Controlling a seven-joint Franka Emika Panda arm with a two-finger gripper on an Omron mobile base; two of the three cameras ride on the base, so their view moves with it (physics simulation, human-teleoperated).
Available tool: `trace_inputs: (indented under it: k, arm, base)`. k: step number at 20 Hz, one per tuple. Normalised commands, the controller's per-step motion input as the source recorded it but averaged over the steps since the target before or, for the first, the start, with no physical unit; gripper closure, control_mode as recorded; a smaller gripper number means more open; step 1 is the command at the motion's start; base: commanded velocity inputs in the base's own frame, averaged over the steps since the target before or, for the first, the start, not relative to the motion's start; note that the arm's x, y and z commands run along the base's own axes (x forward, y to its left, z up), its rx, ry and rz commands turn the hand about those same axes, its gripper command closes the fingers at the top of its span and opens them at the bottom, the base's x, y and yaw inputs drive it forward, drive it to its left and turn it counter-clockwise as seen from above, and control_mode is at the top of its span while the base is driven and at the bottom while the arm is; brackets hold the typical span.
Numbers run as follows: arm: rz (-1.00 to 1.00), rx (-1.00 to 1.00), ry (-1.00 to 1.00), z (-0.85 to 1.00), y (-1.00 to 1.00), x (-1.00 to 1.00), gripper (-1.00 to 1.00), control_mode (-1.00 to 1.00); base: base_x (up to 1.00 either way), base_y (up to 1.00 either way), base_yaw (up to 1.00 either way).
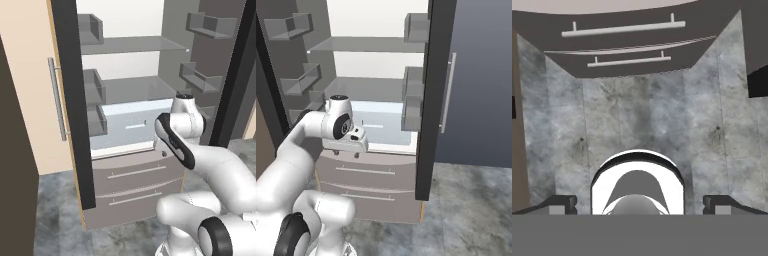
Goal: Place one of the steaks on the plate and the other in the bowl. Then place the bowl in the fridge.
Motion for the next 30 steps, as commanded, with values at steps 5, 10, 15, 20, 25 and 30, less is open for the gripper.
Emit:
trace_inputs:
  k: [5,10,15,20,25,30]
  arm:
    - [0.0,0.0,0.0,0.0,0.0,0.0,-1.0,1.0]
    - [0.0,0.0,0.0,0.0,0.0,0.0,-1.0,1.0]
    - [0.0,0.0,0.0,0.0,0.0,0.0,-1.0,1.0]
    - [0.0,0.0,0.0,0.0,0.0,0.0,-1.0,1.0]
    - [0.0,0.0,0.0,0.0,0.0,0.0,-1.0,1.0]
    - [0.0,0.0,0.0,0.0,0.0,0.0,-1.0,1.0]
  base:
    - [-0.14,0.01,-0.11]
    - [-0.56,0.05,-0.58]
    - [-0.25,-0.25,-0.77]
    - [0.0,-0.03,-1.0]
    - [0.0,-0.04,-0.99]
    - [0.0,-0.16,-0.9]
